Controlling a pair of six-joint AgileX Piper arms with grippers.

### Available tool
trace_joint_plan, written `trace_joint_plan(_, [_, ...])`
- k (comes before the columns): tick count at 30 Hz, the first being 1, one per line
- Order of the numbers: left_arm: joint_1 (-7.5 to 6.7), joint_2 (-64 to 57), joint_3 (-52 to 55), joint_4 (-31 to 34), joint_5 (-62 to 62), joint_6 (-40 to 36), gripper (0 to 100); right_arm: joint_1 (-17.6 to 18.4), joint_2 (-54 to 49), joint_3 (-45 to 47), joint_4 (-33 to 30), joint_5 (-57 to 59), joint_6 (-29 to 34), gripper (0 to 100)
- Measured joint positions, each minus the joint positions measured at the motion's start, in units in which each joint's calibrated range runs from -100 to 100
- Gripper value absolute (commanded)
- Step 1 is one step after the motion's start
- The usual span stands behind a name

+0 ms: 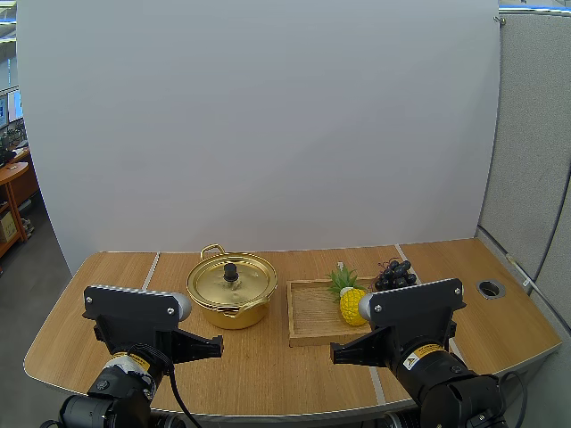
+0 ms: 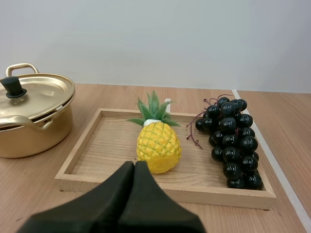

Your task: Open the pot, put the grape inside, and close it

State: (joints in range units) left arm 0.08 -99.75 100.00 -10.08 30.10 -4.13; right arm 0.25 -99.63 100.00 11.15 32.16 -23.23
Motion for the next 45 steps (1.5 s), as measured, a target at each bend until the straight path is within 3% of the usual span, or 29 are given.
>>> trace_joint_plan(45, [0.0,0.0,-2.8,0.0,0.0,3.4,0,0.0,0.0,-1.8,0.0,3.5,0.0,0])
